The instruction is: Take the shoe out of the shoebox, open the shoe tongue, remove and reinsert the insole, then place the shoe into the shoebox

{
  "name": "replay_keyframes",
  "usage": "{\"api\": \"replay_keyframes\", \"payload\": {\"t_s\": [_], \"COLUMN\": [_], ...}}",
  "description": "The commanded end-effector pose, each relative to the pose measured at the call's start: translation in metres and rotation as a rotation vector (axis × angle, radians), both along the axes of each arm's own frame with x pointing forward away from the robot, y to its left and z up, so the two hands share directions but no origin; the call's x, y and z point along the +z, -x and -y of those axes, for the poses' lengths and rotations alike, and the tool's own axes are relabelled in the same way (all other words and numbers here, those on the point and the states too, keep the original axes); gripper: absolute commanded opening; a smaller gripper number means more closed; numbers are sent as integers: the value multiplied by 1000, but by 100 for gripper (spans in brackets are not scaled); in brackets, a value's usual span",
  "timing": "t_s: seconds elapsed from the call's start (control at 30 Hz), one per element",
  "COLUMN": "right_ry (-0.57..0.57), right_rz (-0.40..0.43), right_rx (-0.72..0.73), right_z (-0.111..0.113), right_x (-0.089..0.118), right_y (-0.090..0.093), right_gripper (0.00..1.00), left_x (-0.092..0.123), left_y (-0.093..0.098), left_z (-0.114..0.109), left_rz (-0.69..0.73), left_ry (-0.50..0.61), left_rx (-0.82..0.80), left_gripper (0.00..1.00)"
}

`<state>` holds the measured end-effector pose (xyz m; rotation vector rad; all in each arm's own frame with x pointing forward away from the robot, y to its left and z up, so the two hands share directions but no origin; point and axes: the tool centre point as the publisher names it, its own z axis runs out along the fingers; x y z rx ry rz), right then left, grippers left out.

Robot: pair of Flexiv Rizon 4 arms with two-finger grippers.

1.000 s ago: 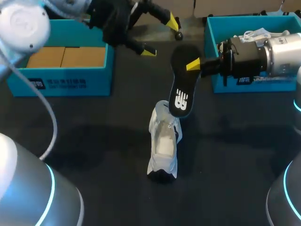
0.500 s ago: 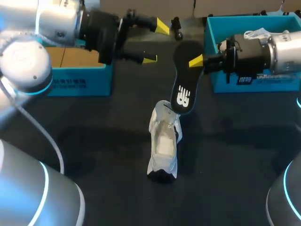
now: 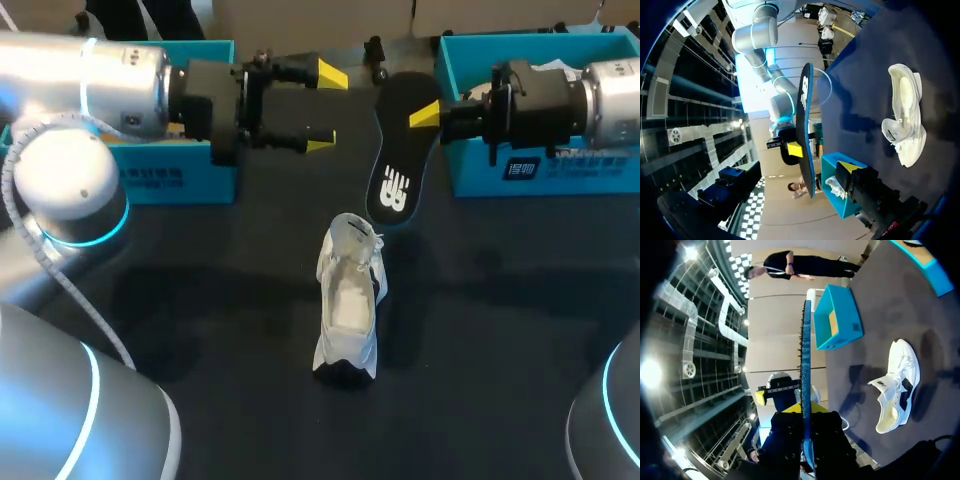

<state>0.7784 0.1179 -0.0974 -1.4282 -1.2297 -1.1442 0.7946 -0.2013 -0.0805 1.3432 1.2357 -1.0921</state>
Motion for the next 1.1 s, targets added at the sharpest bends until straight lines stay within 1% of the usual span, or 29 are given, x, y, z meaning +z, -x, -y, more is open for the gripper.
{"api": "replay_keyframes", "payload": {"t_s": [0.03,0.27,0.43,0.47,0.57,0.63,0.7,0.77,0.87,0.97,1.07,1.1], "right_ry": [1,-4,-2,-2,-4,-6,-7,-7,-7,-5,-3,-2], "right_rz": [-2,-3,2,4,6,7,8,9,11,15,17,17], "right_rx": [0,9,11,9,2,1,3,5,7,2,0,0], "right_z": [-12,-24,-28,-29,-31,-33,-34,-36,-36,-36,-36,-36], "right_x": [4,8,9,9,8,8,7,8,8,8,9,9], "right_y": [-4,-8,-6,-6,-5,-4,-4,-3,-2,-1,-1,-1], "right_gripper": [0,0,0,0,0,0,0,0,0,0,0,0], "left_x": [-7,-6,-7,-7,-8,-8,-7,-7,-7,-8,-10,-11], "left_y": [-7,-16,-25,-26,-29,-31,-31,-32,-32,-31,-31,-31], "left_z": [15,30,38,39,43,45,46,48,50,51,52,51], "left_rz": [-7,-24,-22,-26,-30,-41,-35,-36,-33,-33,-35,-36], "left_ry": [51,93,105,107,113,118,121,124,124,125,123,123], "left_rx": [-3,-10,-21,-23,-25,-21,-23,-24,-33,-39,-41,-41], "left_gripper": [100,100,100,97,95,90,89,85,72,53,44,44]}}
